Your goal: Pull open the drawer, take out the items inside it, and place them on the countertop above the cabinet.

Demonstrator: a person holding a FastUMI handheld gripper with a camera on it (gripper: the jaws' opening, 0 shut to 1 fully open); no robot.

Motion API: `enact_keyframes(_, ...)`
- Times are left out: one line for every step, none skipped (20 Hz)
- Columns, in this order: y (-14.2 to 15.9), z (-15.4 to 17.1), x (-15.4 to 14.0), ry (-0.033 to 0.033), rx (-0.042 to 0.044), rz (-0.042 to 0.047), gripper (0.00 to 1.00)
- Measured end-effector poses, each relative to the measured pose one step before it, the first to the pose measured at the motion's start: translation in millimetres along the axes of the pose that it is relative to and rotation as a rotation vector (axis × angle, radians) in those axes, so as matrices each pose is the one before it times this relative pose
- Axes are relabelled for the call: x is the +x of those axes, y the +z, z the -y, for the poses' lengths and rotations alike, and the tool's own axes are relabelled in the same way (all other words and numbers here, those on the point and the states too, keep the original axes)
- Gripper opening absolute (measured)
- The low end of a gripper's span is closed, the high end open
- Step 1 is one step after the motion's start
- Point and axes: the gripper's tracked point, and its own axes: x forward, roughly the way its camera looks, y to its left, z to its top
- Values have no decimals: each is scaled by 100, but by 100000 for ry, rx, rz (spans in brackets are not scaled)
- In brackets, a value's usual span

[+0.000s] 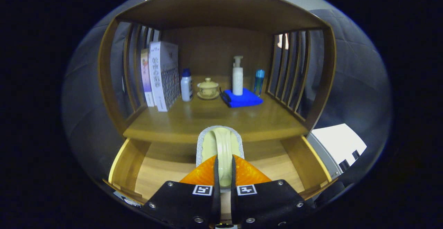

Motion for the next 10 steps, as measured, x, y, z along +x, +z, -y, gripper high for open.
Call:
enact_keyframes(1043, -73, 279, -65, 193, 1667, 12)
enact_keyframes(980, -165, 311, 360, -93, 1230, 12)
enact_keyframes(838, -233, 571, 306, -343, 1070, 11)
enact_keyframes(828, -134, 682, -5, 23, 1006, 11)
enact_keyframes(622, -420, 793, 997, 1013, 1494, 11)
enact_keyframes(505, -677, 1177, 2519, 881, 1066, 12)
enact_keyframes(218, -139, 913, 721, -105, 325, 11)
enact_keyframes(418, 241, 1083, -644, -1353, 681, 11)
enact_keyframes(296, 172, 1295, -159, -1450, 853, 11)
enact_keyframes(359, -173, 1476, 1130, -321, 1190, 11)
